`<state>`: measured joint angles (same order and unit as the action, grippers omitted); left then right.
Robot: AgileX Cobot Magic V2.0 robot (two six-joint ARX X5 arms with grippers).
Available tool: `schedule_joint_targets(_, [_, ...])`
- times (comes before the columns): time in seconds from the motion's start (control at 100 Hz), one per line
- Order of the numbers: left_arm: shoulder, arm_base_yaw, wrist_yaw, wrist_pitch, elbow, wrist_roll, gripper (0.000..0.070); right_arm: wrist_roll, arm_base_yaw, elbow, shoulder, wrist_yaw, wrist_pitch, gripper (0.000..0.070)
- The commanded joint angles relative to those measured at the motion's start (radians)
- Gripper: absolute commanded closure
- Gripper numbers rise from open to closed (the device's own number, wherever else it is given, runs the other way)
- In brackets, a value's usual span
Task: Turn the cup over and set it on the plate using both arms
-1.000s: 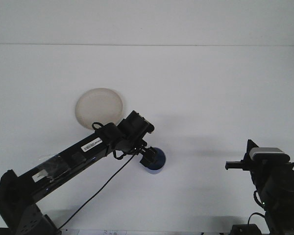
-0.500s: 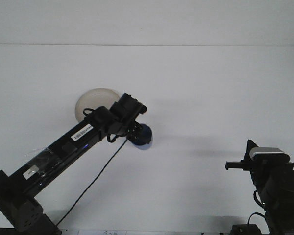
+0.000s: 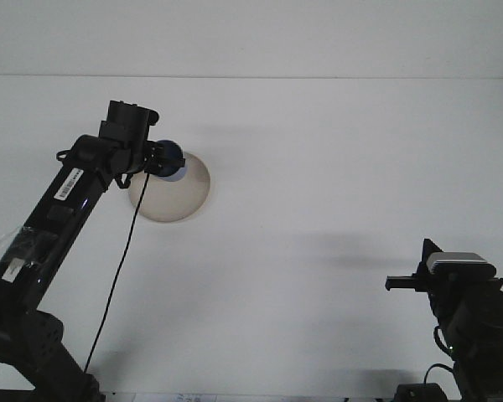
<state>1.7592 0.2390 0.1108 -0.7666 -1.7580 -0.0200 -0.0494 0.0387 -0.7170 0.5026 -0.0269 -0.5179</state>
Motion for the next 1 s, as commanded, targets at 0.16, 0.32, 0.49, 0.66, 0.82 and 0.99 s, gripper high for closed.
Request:
schedule_joint_targets(0.16, [0.110,-0.041,0.001,-0.001,-0.018,-0.015,0.0685,-0.007,0.001,-0.009,0.003,0.001,0.007,0.0700])
schedule_joint_targets(0.32, [0.167,-0.043,0.000,-0.001,-0.018,-0.018,0.0682,-0.007,0.001,-0.009,0.003,0.001,0.007,0.0700])
schedule_joint_targets(0.49, [0.204,-0.043,-0.001,0.001,-0.018,-0.023,0.0542,-0.007,0.001,-0.009,0.003,0.001,0.007,0.0700])
schedule_joint_targets(0.66, [0.214,-0.043,-0.002,0.002,-0.018,-0.023,0.0412,-0.007,0.001,-0.009,0.003,0.001,0.007,0.0700])
schedule_joint_targets(0.82, [0.212,-0.043,-0.002,-0.029,-0.060,-0.030,0.0204,-0.007,0.001,-0.009,0.003,0.001,0.007,0.0700])
schedule_joint_targets(0.99, [0.206,-0.043,-0.002,-0.106,-0.184,-0.057,0.0193,-0.007,0.001,-0.009,0.003,0.001,0.007,0.0700])
